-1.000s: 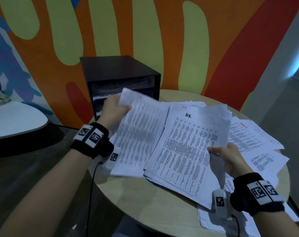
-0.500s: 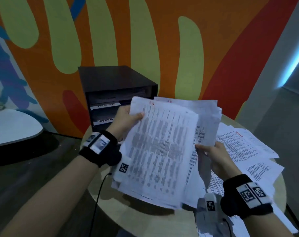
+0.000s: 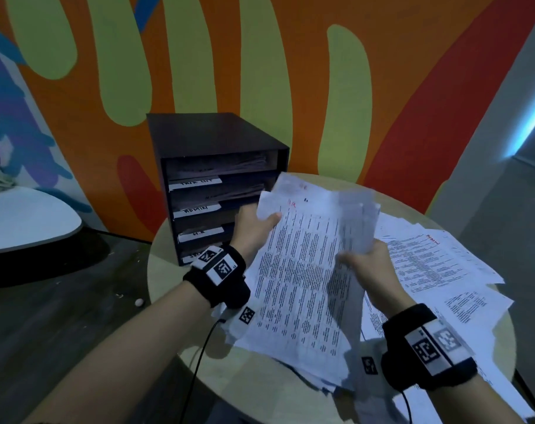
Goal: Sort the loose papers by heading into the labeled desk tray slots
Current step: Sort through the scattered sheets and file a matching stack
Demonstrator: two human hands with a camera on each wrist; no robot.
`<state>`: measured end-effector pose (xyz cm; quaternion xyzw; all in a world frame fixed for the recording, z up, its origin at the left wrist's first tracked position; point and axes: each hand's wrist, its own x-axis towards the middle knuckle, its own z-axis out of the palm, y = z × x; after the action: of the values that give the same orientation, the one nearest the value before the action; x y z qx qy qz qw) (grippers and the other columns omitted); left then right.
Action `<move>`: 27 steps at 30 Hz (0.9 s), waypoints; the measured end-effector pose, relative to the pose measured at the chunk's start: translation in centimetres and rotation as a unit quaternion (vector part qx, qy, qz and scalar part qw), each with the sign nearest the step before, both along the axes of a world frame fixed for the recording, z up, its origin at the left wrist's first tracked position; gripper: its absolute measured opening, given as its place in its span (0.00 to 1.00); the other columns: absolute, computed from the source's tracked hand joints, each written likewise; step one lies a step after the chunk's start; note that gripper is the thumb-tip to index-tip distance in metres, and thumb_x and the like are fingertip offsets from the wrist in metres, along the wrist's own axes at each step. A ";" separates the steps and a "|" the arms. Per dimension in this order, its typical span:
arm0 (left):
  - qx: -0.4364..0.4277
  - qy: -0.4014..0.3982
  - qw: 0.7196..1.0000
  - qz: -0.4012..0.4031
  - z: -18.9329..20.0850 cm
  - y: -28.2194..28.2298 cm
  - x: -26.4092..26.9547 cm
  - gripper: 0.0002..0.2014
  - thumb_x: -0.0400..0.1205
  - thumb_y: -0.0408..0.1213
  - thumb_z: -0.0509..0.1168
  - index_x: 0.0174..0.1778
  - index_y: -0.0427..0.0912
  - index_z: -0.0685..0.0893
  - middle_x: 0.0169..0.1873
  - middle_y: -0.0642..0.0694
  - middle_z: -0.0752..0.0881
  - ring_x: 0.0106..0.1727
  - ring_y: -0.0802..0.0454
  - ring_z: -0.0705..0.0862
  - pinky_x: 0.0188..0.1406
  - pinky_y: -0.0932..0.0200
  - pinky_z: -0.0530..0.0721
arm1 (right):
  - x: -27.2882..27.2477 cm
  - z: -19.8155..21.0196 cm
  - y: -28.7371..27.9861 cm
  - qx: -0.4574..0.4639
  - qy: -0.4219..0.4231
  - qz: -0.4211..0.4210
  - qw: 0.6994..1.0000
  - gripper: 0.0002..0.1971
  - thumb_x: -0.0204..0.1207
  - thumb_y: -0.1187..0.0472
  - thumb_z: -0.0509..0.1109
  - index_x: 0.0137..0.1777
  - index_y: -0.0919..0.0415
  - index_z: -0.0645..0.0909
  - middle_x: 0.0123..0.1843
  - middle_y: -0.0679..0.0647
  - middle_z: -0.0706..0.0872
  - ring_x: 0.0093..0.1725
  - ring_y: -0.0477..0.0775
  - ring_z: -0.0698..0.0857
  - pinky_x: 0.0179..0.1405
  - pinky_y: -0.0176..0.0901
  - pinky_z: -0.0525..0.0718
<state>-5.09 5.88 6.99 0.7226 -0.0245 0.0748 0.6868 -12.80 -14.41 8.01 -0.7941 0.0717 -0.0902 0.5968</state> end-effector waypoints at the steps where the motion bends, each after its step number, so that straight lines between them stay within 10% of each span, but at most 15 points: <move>1: -0.025 -0.024 0.999 -0.013 0.9 0.2 -0.5 0.07 0.80 0.37 0.72 0.51 0.40 0.90 0.47 0.46 0.92 0.50 0.47 0.90 0.53 0.48 0.88 | 0.0 0.6 0.0 0.007 -0.029 -0.011 0.999 0.07 0.71 0.74 0.71 0.40 0.68 0.74 0.35 0.60 0.72 0.32 0.54 0.72 0.30 0.45 0.72; 4: -0.089 -0.112 0.989 -0.048 4.9 0.9 -1.8 0.09 0.77 0.31 0.75 0.52 0.38 0.89 0.47 0.44 0.91 0.48 0.49 0.90 0.48 0.56 0.88 | -0.1 3.0 -0.1 0.037 -0.145 -0.040 0.988 0.04 0.74 0.76 0.68 0.44 0.79 0.77 0.38 0.61 0.78 0.36 0.55 0.77 0.34 0.46 0.75; 7: -0.135 -0.164 0.974 -0.076 7.6 1.8 -2.2 0.13 0.71 0.28 0.76 0.51 0.41 0.88 0.46 0.47 0.91 0.50 0.50 0.89 0.54 0.55 0.86 | -0.7 5.1 0.5 0.066 -0.207 -0.022 0.976 0.09 0.74 0.75 0.70 0.38 0.63 0.81 0.38 0.57 0.84 0.40 0.54 0.82 0.40 0.49 0.81; 15: -0.036 -0.117 0.981 -0.150 4.5 3.2 -1.2 0.18 0.76 0.26 0.73 0.62 0.35 0.84 0.58 0.37 0.88 0.60 0.48 0.87 0.62 0.55 0.85 | 0.1 4.7 0.8 0.120 -0.155 0.021 0.980 0.23 0.67 0.68 0.81 0.62 0.70 0.81 0.51 0.61 0.91 0.50 0.61 0.91 0.48 0.52 0.90; 18: 0.007 -0.152 0.983 -0.104 4.1 2.9 -0.9 0.12 0.80 0.27 0.70 0.60 0.32 0.85 0.53 0.38 0.89 0.53 0.53 0.88 0.57 0.58 0.85 | 0.2 6.0 0.5 0.000 -0.216 -0.030 0.976 0.36 0.67 0.68 0.80 0.73 0.58 0.69 0.63 0.56 0.83 0.60 0.54 0.86 0.60 0.49 0.86; 22: 0.019 -0.249 0.965 -0.086 5.3 1.5 -1.1 0.13 0.82 0.21 0.65 0.61 0.29 0.86 0.53 0.46 0.90 0.54 0.59 0.88 0.58 0.59 0.84 | -0.7 8.7 0.2 -0.304 -0.372 -0.084 0.873 0.44 0.64 0.64 0.79 0.80 0.60 0.63 0.77 0.56 0.71 0.80 0.57 0.66 0.80 0.66 0.58; 24: 0.076 -0.331 0.934 -0.114 6.5 1.1 -1.6 0.12 0.83 0.23 0.65 0.54 0.39 0.90 0.48 0.47 0.91 0.51 0.47 0.89 0.54 0.50 0.87 | -1.0 9.8 0.8 -0.435 -0.328 -0.056 0.837 0.43 0.64 0.62 0.80 0.80 0.59 0.65 0.77 0.55 0.73 0.82 0.57 0.62 0.80 0.71 0.44; 27: 0.162 -0.408 0.890 -0.123 7.9 0.4 -2.2 0.08 0.81 0.22 0.67 0.48 0.34 0.91 0.35 0.64 0.88 0.36 0.65 0.85 0.37 0.66 0.81 | 0.0 9.5 1.3 -0.492 -0.249 -0.045 0.833 0.30 0.69 0.59 0.78 0.72 0.54 0.76 0.66 0.53 0.83 0.75 0.55 0.72 0.78 0.71 0.44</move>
<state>-7.34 6.25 14.87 0.7207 -0.4029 0.2726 0.4939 -12.80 -13.07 17.51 -0.9293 -0.0975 -0.3355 0.1197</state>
